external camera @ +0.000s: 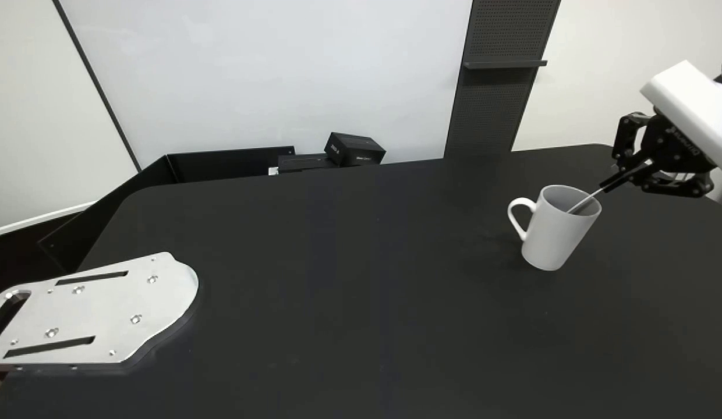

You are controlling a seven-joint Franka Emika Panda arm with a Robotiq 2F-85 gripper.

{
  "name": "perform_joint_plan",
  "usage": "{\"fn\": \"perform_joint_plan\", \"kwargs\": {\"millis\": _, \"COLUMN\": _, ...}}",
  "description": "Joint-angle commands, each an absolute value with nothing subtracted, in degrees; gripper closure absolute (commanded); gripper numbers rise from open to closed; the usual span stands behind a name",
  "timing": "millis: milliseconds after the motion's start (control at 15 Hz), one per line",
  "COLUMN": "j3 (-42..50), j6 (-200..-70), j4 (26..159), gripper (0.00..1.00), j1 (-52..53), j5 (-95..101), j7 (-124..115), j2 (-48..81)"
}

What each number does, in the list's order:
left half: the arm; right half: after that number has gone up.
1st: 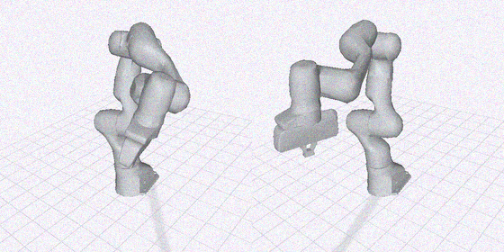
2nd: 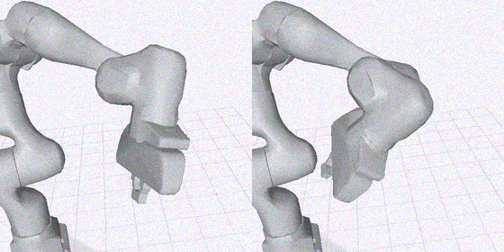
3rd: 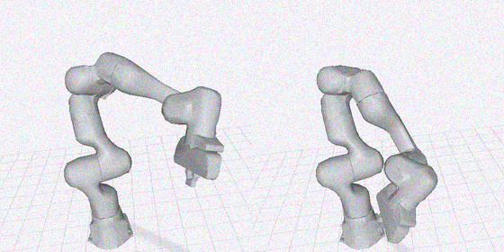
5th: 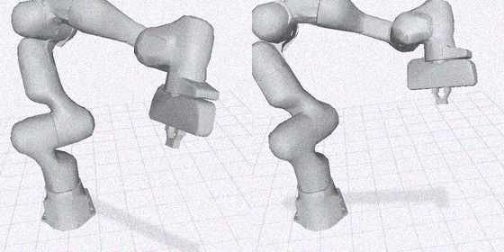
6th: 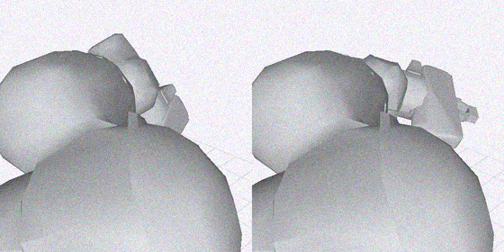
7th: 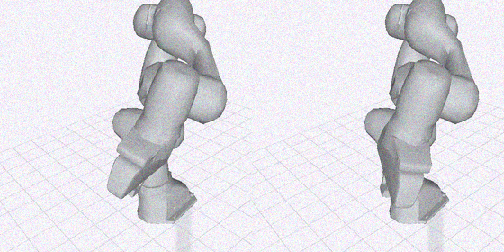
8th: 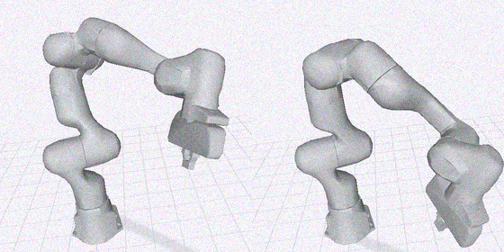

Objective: Take the spoon out of the cup and put it on the table

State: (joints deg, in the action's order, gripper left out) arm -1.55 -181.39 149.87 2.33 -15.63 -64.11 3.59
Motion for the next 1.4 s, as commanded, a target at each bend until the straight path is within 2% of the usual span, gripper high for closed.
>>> {"fn": "perform_joint_plan", "kwargs": {"millis": 0, "j3": 0.41, "j6": -179.02, "j4": 148.57, "gripper": 0.99, "j1": 3.19, "j5": -12.92, "j7": -66.75, "j2": 1.26}}
{"fn": "perform_joint_plan", "kwargs": {"millis": 800, "j3": -3.13, "j6": -159.85, "j4": 142.44, "gripper": 0.99, "j1": 1.56, "j5": -11.4, "j7": -68.16, "j2": -10.76}}
{"fn": "perform_joint_plan", "kwargs": {"millis": 1333, "j3": -6.31, "j6": -169.81, "j4": 144.1, "gripper": 0.99, "j1": 8.15, "j5": -21.48, "j7": -54.5, "j2": -5.34}}
